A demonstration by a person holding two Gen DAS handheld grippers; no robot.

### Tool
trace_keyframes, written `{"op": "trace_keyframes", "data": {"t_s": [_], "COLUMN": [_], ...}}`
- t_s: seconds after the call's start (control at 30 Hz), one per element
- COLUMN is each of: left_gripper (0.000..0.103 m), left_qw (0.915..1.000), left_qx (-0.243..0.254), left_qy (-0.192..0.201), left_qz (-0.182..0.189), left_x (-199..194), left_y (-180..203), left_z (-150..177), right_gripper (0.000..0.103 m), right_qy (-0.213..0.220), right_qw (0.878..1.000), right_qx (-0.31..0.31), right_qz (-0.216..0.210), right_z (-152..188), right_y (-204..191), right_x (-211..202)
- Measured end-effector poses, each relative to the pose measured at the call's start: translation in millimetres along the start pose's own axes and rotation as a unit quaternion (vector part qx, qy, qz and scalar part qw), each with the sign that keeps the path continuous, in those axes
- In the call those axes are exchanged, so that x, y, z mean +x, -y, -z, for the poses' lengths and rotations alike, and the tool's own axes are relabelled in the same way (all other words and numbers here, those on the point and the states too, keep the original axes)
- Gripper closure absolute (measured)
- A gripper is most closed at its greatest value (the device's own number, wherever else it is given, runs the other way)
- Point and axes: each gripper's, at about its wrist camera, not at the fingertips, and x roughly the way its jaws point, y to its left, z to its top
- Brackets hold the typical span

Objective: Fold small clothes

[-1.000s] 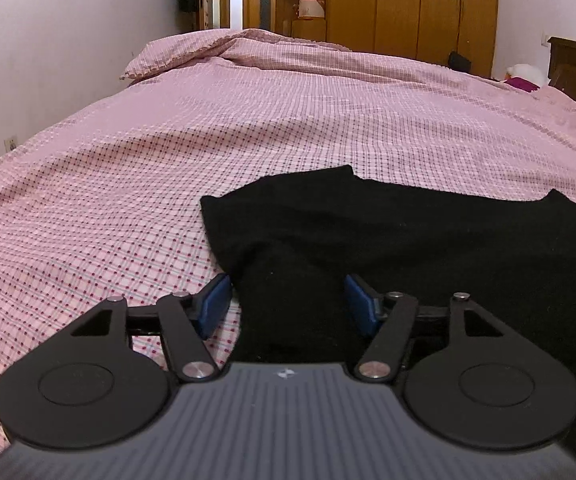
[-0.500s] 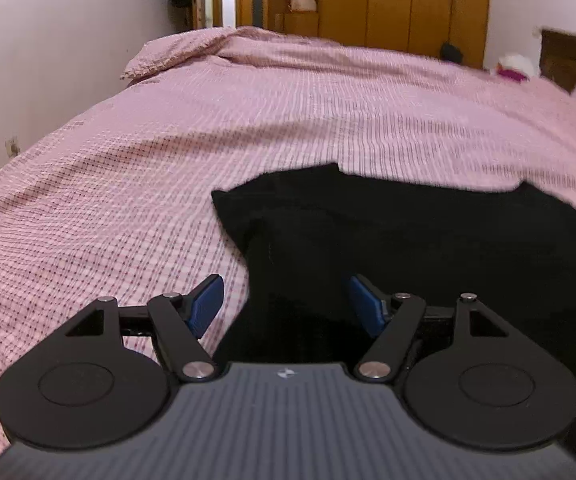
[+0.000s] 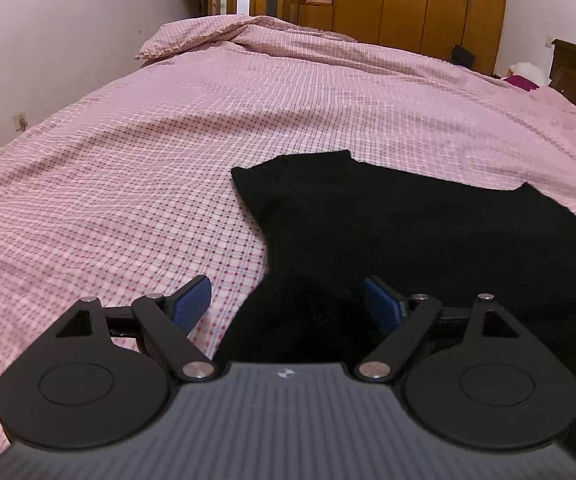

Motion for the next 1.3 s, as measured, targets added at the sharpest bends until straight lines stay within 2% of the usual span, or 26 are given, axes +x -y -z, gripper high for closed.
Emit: {"op": "trace_keyframes", "data": {"t_s": [0.13,0.27,0.67,1.03,1.3], "left_gripper": [0.017,0.017,0.016,0.016,0.016], "left_qw": [0.9999,0.9997,0.9988,0.9981,0.9969], "left_qx": [0.008,0.016,0.009,0.009,0.011], "left_qy": [-0.012,-0.018,-0.048,-0.061,-0.077], "left_qz": [-0.003,-0.004,0.005,0.009,0.013], "left_x": [-23,-48,-106,-135,-140], "left_y": [3,3,-3,-6,-7], "left_z": [5,14,50,71,84], "right_gripper": [0.063,0.055,0.054,0.054,0.054], "right_qy": [0.008,0.017,0.026,0.013,-0.006], "right_qw": [1.0,0.999,0.998,0.997,0.997], "right_qx": [-0.014,-0.029,-0.056,-0.076,-0.079], "right_qz": [-0.013,-0.018,-0.024,-0.029,-0.025], "right_z": [9,17,38,57,72], "right_y": [-9,-18,-35,-44,-44], "right_x": [-29,-55,-103,-129,-138]}}
